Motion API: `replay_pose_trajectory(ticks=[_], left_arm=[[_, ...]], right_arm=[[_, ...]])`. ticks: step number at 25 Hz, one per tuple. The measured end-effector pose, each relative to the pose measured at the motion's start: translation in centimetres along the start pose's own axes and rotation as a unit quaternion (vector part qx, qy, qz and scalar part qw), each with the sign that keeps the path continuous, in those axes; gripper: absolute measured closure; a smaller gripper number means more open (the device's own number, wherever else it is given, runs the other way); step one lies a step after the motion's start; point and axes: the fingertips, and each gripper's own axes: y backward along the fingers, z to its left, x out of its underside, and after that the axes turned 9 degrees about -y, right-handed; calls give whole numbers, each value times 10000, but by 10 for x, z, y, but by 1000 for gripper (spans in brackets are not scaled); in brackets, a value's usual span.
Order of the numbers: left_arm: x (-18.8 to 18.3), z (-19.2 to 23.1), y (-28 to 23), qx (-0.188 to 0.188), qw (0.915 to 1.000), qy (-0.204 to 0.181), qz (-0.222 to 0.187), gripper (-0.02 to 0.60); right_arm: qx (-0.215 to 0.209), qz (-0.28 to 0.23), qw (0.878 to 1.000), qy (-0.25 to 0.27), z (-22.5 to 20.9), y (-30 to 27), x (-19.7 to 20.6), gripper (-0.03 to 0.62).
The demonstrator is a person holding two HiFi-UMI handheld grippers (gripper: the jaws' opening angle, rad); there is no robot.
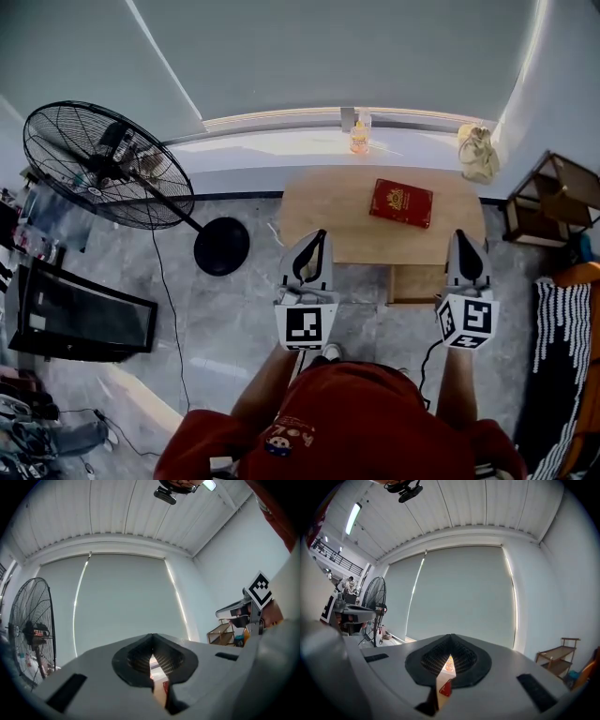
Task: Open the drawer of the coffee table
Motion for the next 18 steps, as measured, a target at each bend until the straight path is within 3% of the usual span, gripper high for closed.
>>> replay_pose_trajectory(ticks=[18], left_arm=[[9,1,-6,38,9999,55,137,574]], right_arm=[[-63,94,9999,67,3,-13,2,597]])
